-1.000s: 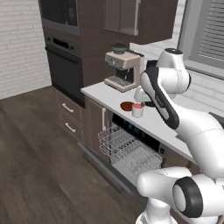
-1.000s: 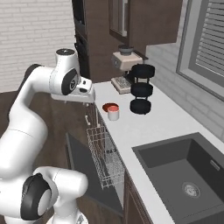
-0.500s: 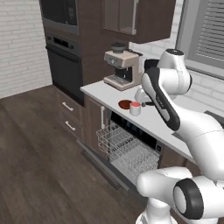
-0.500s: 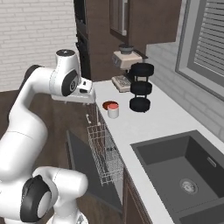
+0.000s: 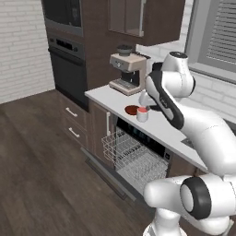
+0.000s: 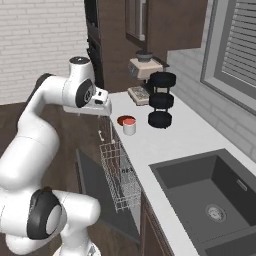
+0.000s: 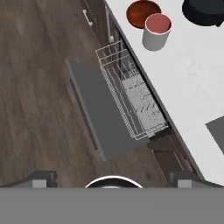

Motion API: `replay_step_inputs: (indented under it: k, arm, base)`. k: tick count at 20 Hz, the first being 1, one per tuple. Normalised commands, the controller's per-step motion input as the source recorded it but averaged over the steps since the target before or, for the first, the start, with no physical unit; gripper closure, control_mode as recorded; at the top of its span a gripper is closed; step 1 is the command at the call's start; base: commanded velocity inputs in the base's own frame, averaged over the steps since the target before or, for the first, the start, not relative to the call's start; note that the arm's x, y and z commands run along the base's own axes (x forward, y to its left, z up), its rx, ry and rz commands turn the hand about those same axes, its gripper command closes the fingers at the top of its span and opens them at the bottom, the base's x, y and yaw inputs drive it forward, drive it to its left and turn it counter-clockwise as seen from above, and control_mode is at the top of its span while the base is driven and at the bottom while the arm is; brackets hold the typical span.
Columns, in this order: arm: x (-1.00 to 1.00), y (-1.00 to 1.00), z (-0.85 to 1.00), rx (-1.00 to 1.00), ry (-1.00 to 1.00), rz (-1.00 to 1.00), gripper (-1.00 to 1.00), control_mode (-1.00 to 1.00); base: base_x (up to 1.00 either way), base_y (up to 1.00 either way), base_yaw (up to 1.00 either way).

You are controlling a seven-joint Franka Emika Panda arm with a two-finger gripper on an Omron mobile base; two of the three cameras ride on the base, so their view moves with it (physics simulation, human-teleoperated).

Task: Pick up the cup and bowl from the counter, place them in the dishwasher, and close the dishwasher door.

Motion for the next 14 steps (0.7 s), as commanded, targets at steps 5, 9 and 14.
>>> replay_step_inputs:
  k: [5,9,14]
  arm:
    - [0.88,0.00,0.00,0.00,0.20,0.00,-1.00,-1.00]
    - [0.69,-0.18,0.00,0.02,0.20,0.09,-1.00,-1.00]
    - [0.98,-0.09,-0.48,-0.04,0.16,0.00,-1.00,-1.00]
  base:
    - [0.00,0.00,0.00]
    - [0.00,0.00,0.00]
    - [0.00,0.00,0.00]
